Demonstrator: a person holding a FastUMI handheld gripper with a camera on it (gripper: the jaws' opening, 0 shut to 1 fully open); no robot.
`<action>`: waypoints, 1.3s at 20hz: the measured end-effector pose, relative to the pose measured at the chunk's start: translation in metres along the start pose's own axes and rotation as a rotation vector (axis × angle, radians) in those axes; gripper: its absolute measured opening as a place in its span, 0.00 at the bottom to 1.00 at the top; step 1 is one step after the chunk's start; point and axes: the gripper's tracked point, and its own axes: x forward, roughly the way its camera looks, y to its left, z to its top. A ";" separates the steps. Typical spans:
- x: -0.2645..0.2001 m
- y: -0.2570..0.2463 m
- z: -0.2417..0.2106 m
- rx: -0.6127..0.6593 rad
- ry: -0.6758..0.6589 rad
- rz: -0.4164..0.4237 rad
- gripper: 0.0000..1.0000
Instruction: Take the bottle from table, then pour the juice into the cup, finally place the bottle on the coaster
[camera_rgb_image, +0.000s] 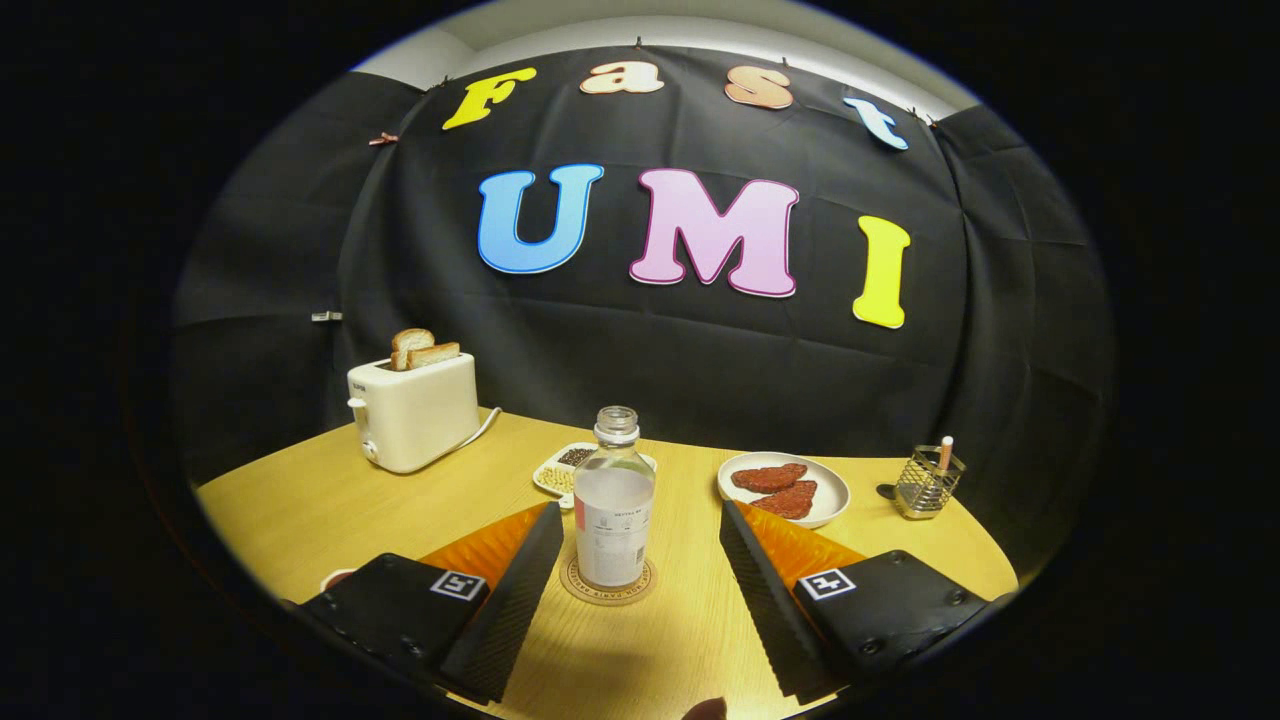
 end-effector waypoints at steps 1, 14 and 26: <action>-0.008 -0.004 0.008 0.002 -0.010 -0.005 0.97; -0.094 -0.040 0.101 -0.049 -0.130 -0.077 0.97; -0.166 -0.038 0.118 -0.065 -0.169 -0.131 0.97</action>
